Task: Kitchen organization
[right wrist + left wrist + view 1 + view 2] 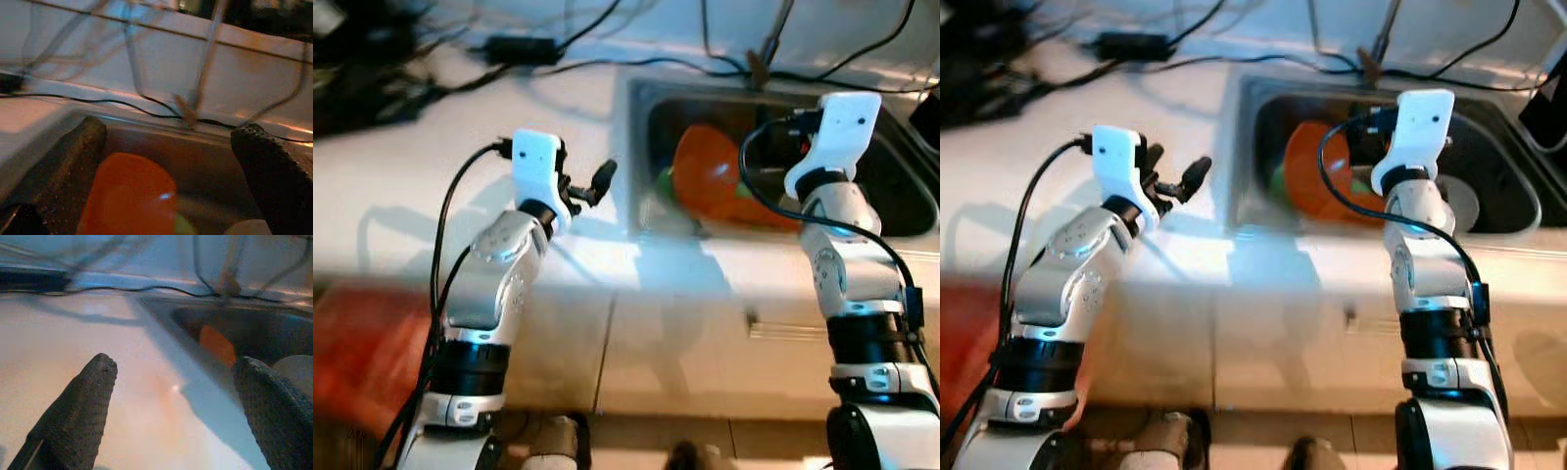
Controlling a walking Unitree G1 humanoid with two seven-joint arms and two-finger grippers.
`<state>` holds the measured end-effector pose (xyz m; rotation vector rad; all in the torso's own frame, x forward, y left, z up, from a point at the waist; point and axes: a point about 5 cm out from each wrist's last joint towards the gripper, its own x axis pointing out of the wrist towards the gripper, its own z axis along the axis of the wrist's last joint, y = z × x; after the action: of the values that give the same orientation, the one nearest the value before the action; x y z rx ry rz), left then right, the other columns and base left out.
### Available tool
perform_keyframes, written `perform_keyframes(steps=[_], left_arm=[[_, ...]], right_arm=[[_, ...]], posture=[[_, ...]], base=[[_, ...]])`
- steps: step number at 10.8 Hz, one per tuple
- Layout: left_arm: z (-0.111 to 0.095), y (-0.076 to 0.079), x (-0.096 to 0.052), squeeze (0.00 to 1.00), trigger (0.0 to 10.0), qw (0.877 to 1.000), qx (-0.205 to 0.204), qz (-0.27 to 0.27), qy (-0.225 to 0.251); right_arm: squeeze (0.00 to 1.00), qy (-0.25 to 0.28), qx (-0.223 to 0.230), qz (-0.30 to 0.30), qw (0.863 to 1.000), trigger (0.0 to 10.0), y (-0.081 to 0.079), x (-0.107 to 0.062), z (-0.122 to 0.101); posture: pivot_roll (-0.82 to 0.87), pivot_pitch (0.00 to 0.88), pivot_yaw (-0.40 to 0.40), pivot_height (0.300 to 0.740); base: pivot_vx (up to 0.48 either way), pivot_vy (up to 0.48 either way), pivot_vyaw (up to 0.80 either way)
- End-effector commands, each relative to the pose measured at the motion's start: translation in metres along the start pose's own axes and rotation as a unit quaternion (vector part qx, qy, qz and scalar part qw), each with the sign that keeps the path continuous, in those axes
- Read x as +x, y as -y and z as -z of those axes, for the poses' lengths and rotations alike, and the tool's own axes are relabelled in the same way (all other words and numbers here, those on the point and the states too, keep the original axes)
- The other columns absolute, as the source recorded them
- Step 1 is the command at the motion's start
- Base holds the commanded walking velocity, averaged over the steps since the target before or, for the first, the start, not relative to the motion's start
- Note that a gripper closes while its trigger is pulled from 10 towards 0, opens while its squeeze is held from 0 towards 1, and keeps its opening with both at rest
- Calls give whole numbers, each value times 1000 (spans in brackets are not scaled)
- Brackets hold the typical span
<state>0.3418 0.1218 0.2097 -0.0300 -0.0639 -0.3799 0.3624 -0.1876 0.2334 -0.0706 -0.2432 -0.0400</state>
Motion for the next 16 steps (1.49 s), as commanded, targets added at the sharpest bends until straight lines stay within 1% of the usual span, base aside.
perform_keyframes(steps=[1,2,3,5,6,7,9,12,14,16], left_arm=[[-3,-1,-1,0,10000,1000,9,-4,4],[-4,-3,-2,0,10000,1000,10,3,7],[-8,-5,-2,0,10000,1000,-1,7,17],[-10,-4,-1,0,10000,1000,-8,8,26],[-10,-5,-1,0,10000,1000,-7,9,26],[-9,-8,-2,0,10000,1000,-7,6,23],[-8,-8,-3,0,10000,1000,-10,8,25],[-2,-9,-5,0,10000,1000,-13,7,23],[13,-8,-14,0,10000,1000,-25,4,17],[19,-9,-17,0,10000,999,-44,-17,20]], right_arm=[[0,7,-2,-3,1000,10000,-1,1,-5],[0,6,-2,-3,1000,10000,-1,1,-5],[0,6,-1,-5,1000,10000,-6,0,-1],[0,0,8,-20,1000,10000,-18,-4,8],[0,1,9,-21,1000,10000,-20,-5,8],[0,3,12,-23,1000,10000,-21,-5,9],[0,8,15,-21,1000,10000,-18,-5,9],[0,9,15,-22,1000,10000,-13,-13,13],[0,-1,15,-25,1000,10000,-12,-22,20],[0,-5,16,-22,1000,10000,-11,-23,21]], posture=[[128,41,-38,740],[128,40,-37,740],[128,39,-38,740],[128,39,-38,740],[133,35,-42,740],[133,35,-42,740],[133,31,-42,740],[125,23,-42,740],[117,20,-44,740],[113,18,-43,740]], base=[[-311,0,0],[0,0,0],[289,-379,0],[292,-375,0],[289,-379,0],[266,-398,0],[261,-399,0],[0,0,0],[0,0,0],[0,0,-800]])
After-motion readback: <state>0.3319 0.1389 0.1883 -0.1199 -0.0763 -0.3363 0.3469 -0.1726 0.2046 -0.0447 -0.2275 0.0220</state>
